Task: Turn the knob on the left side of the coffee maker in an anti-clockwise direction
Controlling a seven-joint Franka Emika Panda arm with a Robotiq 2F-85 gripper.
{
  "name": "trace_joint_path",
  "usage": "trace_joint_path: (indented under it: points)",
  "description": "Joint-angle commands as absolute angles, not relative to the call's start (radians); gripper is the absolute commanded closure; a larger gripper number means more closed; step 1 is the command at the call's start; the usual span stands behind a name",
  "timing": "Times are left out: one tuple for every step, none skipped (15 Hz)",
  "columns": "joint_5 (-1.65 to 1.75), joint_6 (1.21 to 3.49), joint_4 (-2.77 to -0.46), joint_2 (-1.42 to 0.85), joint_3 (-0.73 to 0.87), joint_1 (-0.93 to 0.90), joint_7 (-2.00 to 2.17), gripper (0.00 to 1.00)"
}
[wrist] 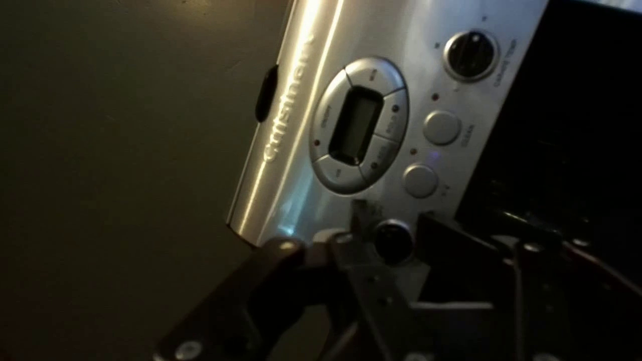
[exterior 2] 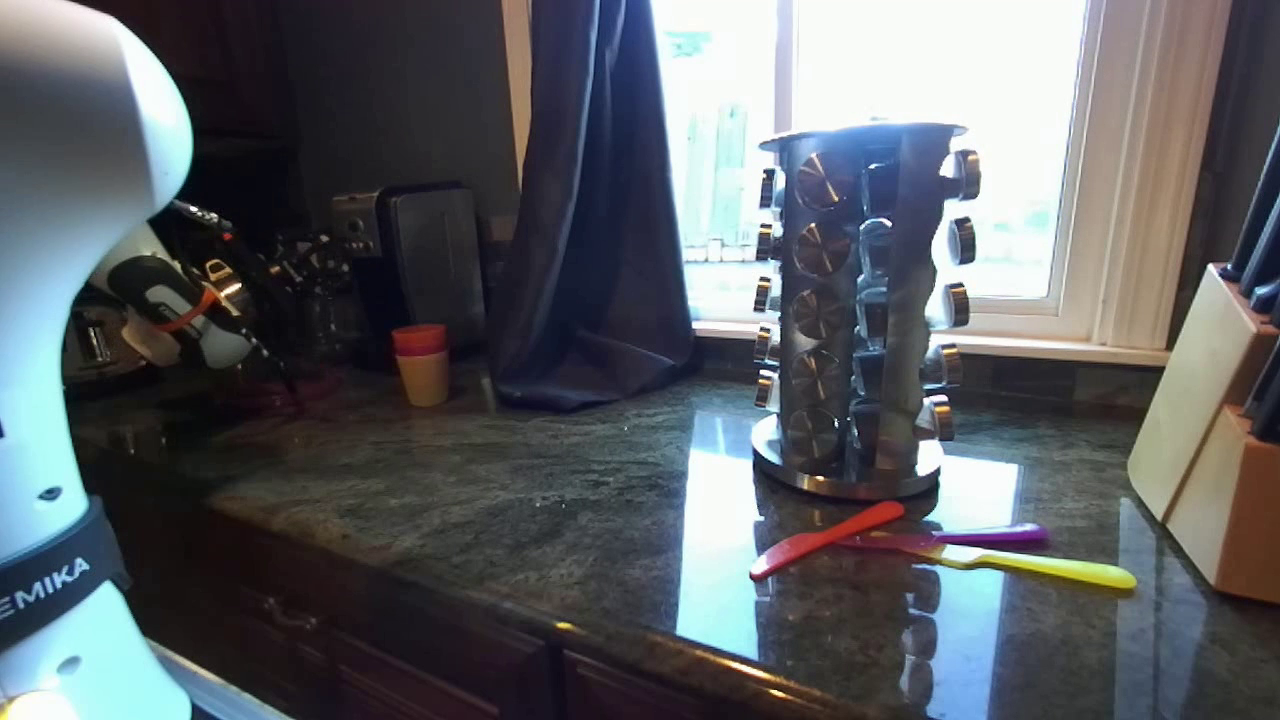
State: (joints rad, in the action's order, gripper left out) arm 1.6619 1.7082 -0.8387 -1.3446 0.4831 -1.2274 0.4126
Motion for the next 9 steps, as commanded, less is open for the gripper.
trace_joint_path:
  points:
    - [1.662,1.71,-0.865,-1.325,0.505,-1.2,0.402,0.36]
    - [1.65,1.704,-0.864,-1.321,0.5,-1.194,0.392,0.27]
    - [1.642,1.699,-0.865,-1.315,0.495,-1.195,0.381,0.2]
    - [1.633,1.69,-0.864,-1.311,0.49,-1.196,0.37,0.12]
    - [1.623,1.686,-0.866,-1.306,0.484,-1.197,0.355,0.05]
    - [1.612,1.678,-0.866,-1.302,0.478,-1.198,0.34,0.0]
    - [1.602,1.673,-0.87,-1.294,0.472,-1.2,0.322,0.0]
    - [1.589,1.668,-0.872,-1.288,0.468,-1.2,0.306,0.0]
    - [1.569,1.664,-0.877,-1.28,0.462,-1.2,0.282,0.0]
